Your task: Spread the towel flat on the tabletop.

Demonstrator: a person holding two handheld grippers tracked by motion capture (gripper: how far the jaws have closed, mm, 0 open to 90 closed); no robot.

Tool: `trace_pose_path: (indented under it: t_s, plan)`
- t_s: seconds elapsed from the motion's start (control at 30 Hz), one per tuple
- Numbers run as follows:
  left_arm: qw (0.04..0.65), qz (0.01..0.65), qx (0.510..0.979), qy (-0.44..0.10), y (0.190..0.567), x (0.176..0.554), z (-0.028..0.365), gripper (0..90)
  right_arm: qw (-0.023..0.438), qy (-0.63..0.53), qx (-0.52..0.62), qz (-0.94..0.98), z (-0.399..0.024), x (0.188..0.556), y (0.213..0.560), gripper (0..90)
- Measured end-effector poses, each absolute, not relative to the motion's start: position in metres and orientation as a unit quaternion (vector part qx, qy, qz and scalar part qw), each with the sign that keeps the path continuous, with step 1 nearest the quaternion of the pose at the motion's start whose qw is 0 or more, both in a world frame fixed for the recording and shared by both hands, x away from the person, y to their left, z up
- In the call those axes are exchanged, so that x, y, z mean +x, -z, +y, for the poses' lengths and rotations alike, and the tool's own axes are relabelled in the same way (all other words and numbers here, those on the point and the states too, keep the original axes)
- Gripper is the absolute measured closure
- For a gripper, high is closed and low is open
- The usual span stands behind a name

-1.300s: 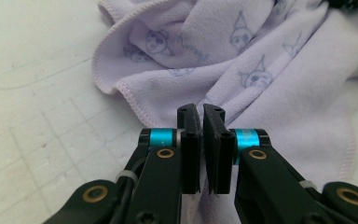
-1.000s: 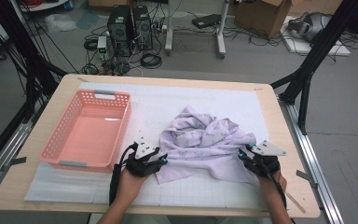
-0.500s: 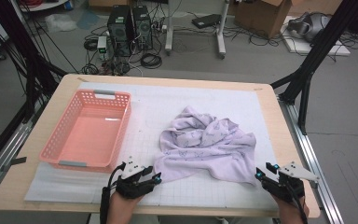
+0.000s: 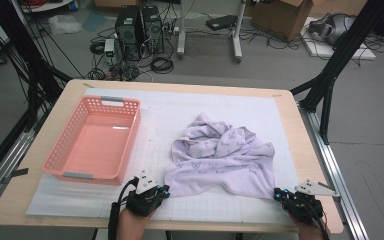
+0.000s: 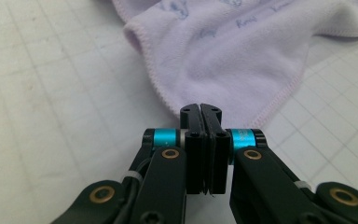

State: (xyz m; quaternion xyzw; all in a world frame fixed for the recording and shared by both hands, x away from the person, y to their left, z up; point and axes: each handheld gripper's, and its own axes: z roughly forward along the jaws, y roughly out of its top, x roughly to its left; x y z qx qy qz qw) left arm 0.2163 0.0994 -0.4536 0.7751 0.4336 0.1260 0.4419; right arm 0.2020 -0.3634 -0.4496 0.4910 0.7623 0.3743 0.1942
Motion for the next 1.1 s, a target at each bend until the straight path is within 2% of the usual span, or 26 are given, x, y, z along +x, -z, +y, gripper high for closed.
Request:
trace_pose_path:
  t_s: [0.27,0.47,0.5,0.53,0.57,0.6,0.67,0.8,1.1]
  plan:
    - [0.467,0.433,0.763,-0.107,0.451,0.184,0.131,88.1,0.175,-0.395,0.473,0.768,-0.374,0.169,0.431,88.4]
    - [0.476,0.419,0.767,-0.102,0.449,0.160,0.133,87.3,0.162,-0.377,0.447,0.795,-0.372,0.140,0.431,88.4]
    - [0.476,0.417,0.767,-0.106,0.451,0.158,0.131,84.0,0.156,-0.377,0.451,0.794,-0.373,0.137,0.433,88.3]
    - [0.476,0.418,0.765,-0.116,0.451,0.157,0.129,73.8,0.158,-0.378,0.451,0.793,-0.374,0.135,0.435,86.3]
    - [0.482,0.417,0.761,-0.124,0.450,0.159,0.127,61.8,0.160,-0.383,0.455,0.788,-0.376,0.135,0.436,80.0]
    - [0.492,0.416,0.753,-0.135,0.448,0.161,0.126,56.0,0.162,-0.392,0.461,0.780,-0.377,0.136,0.436,70.8]
    - [0.512,0.413,0.738,-0.154,0.444,0.167,0.125,48.6,0.177,-0.413,0.471,0.759,-0.380,0.139,0.434,60.3]
    - [0.517,0.425,0.725,-0.163,0.445,0.181,0.125,42.2,0.205,-0.423,0.477,0.743,-0.380,0.145,0.433,55.9]
    - [0.502,0.413,0.749,-0.126,0.454,0.197,0.105,40.7,0.188,-0.400,0.479,0.758,-0.364,0.169,0.444,53.0]
